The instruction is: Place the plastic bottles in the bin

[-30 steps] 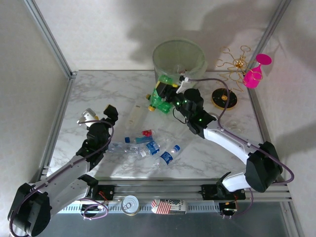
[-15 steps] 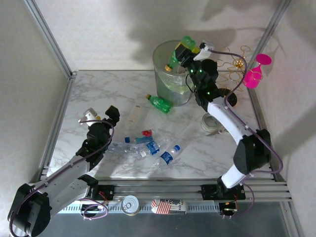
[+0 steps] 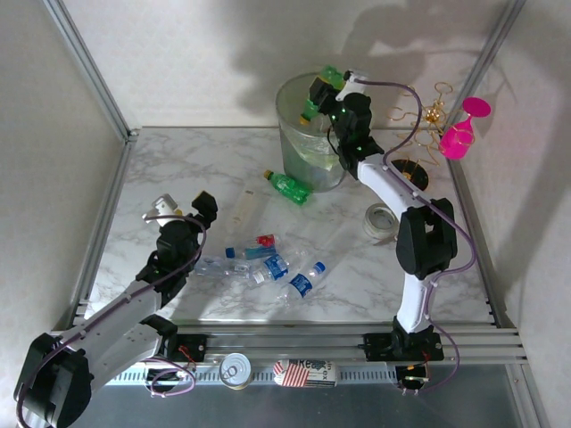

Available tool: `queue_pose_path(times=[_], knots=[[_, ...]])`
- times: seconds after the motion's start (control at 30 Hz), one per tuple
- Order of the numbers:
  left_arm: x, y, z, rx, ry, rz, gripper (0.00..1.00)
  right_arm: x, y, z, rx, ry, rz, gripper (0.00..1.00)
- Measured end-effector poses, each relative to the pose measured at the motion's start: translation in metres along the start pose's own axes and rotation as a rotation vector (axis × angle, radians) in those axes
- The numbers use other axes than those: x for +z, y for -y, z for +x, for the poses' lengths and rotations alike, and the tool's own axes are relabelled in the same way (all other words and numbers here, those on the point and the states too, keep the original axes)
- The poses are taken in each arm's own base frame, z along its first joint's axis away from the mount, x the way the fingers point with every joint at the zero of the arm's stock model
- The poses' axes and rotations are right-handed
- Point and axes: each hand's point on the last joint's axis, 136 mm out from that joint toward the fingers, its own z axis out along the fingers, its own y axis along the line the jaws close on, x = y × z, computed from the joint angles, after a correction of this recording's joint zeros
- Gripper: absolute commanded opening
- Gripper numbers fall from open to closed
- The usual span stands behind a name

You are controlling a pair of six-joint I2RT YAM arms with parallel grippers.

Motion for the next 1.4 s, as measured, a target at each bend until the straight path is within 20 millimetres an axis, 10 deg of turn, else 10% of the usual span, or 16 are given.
queue_pose_path(times=[0.27, 0.53, 0.9, 1.4], knots=[[0.005, 0.007, 0.005, 0.012, -0.029, 0.014, 1.0, 0.001, -0.006, -0.012, -0.015, 0.018, -0.007, 0.99], [0.012, 0.02, 0.008, 0.028, -0.065, 0.042, 1.0, -0.017, -0.017, -0.036, -0.05, 0.019, -0.029, 0.99], [0.029, 0.048, 0.012, 0.095, -0.136, 0.079, 1.0, -0.136, -0.047, -0.103, -0.044, 0.09, -0.174, 0.99], [0.073, 0.045, 0.095, 0.3, -0.463, 0.033, 1.0, -0.215, 0.017, 0.09, 0.075, -0.368, -0.117, 0.99]])
